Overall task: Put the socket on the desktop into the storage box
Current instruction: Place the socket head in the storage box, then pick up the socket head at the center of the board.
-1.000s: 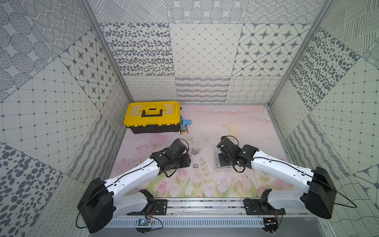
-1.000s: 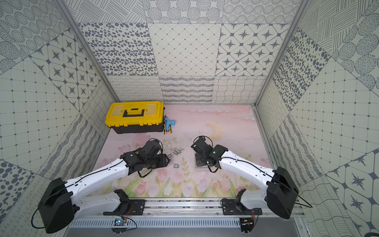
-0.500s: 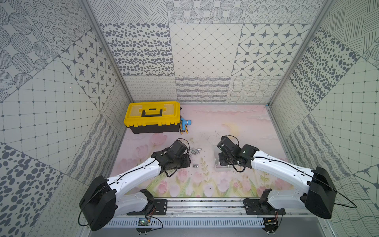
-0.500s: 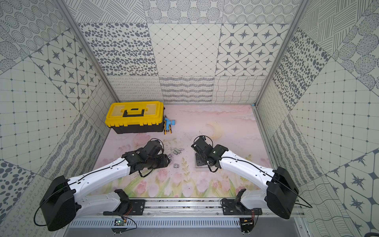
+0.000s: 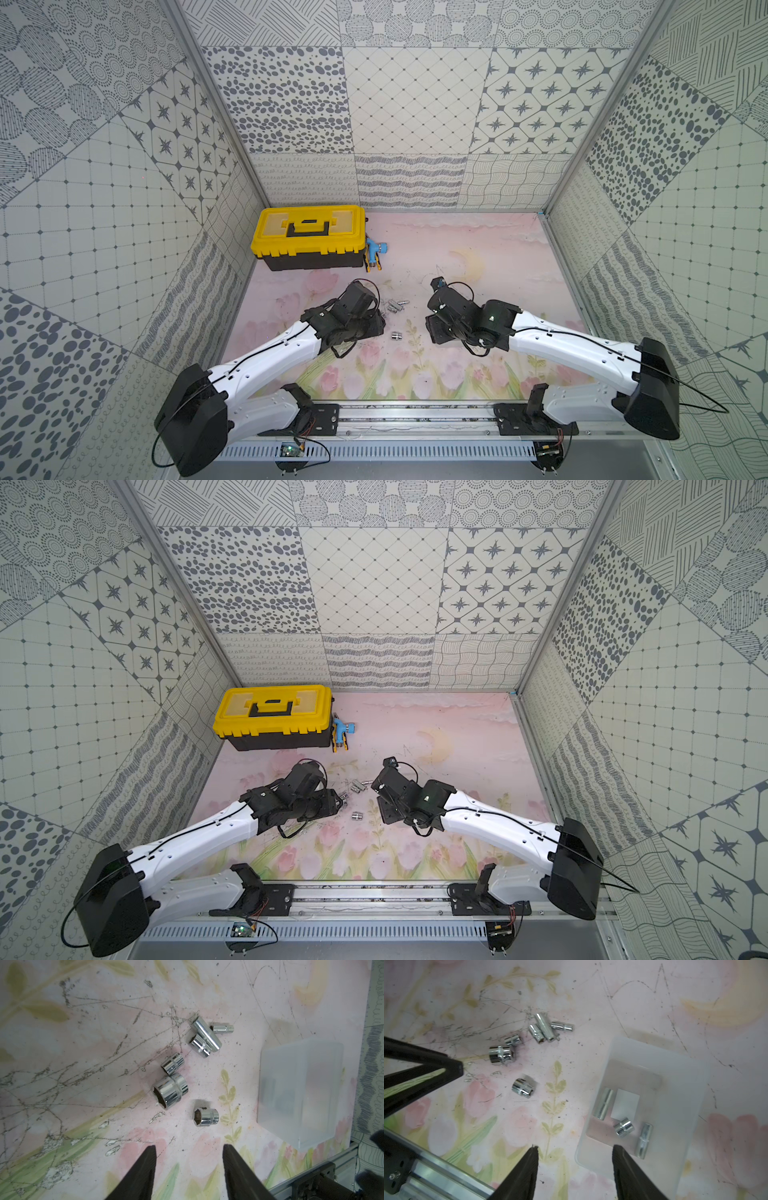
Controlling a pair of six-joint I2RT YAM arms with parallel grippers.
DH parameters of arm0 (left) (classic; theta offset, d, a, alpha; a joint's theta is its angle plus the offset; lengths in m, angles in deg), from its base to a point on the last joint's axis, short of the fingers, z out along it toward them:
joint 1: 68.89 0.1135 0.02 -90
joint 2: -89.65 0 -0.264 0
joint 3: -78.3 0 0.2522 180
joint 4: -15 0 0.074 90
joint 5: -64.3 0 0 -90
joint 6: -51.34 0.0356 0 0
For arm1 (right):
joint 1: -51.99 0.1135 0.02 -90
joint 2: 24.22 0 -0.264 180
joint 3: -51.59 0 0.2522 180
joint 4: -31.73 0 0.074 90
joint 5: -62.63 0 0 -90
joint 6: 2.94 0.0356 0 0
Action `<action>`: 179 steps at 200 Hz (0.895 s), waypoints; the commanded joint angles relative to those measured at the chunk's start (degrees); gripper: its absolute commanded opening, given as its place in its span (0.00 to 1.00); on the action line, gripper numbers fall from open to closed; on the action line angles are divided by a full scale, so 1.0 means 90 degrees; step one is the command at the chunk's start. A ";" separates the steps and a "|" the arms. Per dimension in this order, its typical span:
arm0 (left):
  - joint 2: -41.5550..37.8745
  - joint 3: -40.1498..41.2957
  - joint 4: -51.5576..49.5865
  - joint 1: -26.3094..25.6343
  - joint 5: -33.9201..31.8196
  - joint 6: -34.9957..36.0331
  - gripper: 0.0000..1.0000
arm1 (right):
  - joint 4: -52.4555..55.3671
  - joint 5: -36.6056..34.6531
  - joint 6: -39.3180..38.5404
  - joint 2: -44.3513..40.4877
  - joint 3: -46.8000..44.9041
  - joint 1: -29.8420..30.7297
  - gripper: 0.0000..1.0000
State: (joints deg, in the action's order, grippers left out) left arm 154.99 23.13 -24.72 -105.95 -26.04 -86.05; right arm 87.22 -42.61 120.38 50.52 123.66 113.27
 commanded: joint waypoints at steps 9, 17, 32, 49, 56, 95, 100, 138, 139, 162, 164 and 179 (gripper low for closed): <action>-0.0243 0.0074 0.0062 0.0180 -0.0005 -0.0274 0.55 | -0.0837 0.0343 -0.0331 0.0421 0.0159 0.0364 0.66; -0.0266 0.0103 -0.0102 0.0218 0.0011 -0.0310 0.55 | -0.0895 0.0470 -0.0376 0.0660 0.0215 0.0403 0.66; -0.0322 0.0188 -0.0123 0.0303 0.0072 -0.0366 0.54 | -0.0981 0.0580 -0.0463 0.1038 0.0287 0.0426 0.66; -0.0380 0.0274 -0.0113 0.0375 0.0088 -0.0410 0.54 | -0.1052 0.0583 -0.0576 0.1432 0.0391 0.0418 0.65; -0.0385 0.0284 -0.0113 0.0396 0.0094 -0.0416 0.54 | -0.1079 0.0617 -0.0643 0.1589 0.0452 0.0415 0.65; -0.0392 0.0322 -0.0085 0.0436 0.0153 -0.0438 0.54 | -0.1478 0.1077 -0.0857 0.2212 0.0522 0.0131 0.66; -0.0395 0.0338 -0.0076 0.0441 0.0154 -0.0437 0.54 | -0.1536 0.1144 -0.0877 0.2262 0.0516 0.0081 0.66; -0.0356 0.0402 -0.0007 0.0452 0.0226 -0.0450 0.54 | -0.1727 0.1249 -0.1044 0.2668 0.0629 -0.0001 0.62; -0.0351 0.0402 -0.0007 0.0449 0.0229 -0.0448 0.54 | -0.1727 0.1252 -0.1045 0.2680 0.0630 -0.0006 0.62; -0.0317 0.0410 -0.0005 0.0455 0.0269 -0.0465 0.54 | -0.1811 0.1341 -0.1129 0.2887 0.0699 -0.0082 0.59; -0.0309 0.0411 -0.0009 0.0455 0.0271 -0.0463 0.54 | -0.1813 0.1342 -0.1127 0.2892 0.0699 -0.0086 0.59; -0.0300 0.0406 -0.0008 0.0460 0.0287 -0.0460 0.54 | -0.1823 0.1355 -0.1181 0.3007 0.0753 -0.0127 0.57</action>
State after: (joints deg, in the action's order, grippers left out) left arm 151.89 26.60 -25.15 -102.21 -24.96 -89.66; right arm 73.41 -31.55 111.55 75.74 128.60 112.70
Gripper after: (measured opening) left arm 0.542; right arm 0.585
